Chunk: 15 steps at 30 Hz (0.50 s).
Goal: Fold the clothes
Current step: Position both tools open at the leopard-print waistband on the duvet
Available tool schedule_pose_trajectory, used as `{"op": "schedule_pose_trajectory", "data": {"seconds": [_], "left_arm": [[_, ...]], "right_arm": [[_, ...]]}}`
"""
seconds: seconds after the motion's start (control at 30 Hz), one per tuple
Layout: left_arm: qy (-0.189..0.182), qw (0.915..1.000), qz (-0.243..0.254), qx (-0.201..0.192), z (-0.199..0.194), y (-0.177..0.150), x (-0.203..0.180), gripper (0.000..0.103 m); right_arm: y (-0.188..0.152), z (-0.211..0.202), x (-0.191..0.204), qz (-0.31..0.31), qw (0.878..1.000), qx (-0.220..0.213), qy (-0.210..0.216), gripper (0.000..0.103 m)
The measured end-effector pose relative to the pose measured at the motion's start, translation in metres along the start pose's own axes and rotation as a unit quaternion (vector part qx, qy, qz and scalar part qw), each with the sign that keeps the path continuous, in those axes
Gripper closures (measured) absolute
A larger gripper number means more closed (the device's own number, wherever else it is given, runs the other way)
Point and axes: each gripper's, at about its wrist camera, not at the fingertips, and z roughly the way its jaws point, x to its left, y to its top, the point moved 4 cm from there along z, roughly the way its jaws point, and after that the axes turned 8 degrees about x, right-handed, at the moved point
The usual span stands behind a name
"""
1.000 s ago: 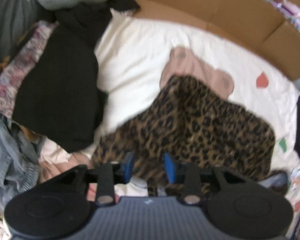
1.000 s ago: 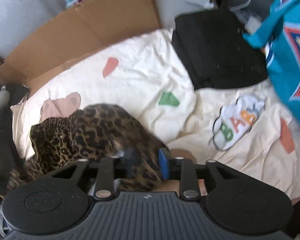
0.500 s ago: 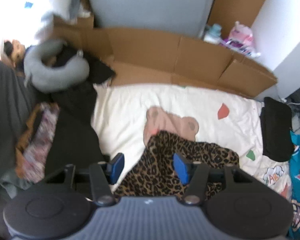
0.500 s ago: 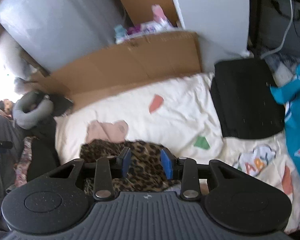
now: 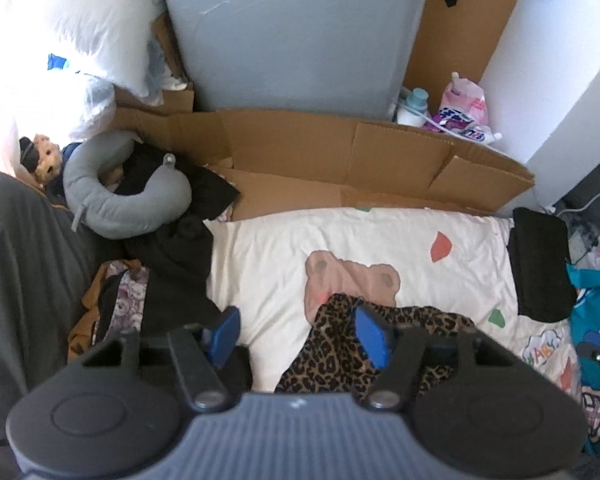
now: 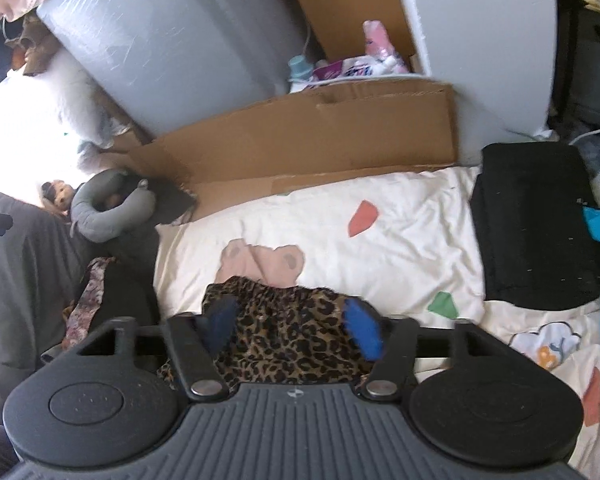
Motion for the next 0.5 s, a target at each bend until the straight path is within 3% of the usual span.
{"op": "schedule_pose_trajectory", "data": {"seconds": [0.03,0.07,0.33,0.5], "left_arm": [[0.000,1.0000,0.000,0.000,0.002,-0.001,0.003,0.035],[-0.002,1.0000,0.000,0.000,0.007,-0.003,0.006,0.035],[-0.024,0.9996,0.005,0.014,0.058,-0.012,0.012,0.035],[-0.048,0.9987,-0.007,0.012,0.092,-0.011,0.010,0.035]], "right_arm": [[0.000,0.003,0.001,-0.002,1.000,-0.002,0.002,0.012],[0.000,0.007,0.001,-0.005,1.000,-0.003,0.004,0.010],[0.006,0.032,-0.010,-0.023,1.000,0.003,-0.001,0.010],[0.009,0.055,-0.026,-0.014,0.999,0.029,-0.012,0.010]]}}
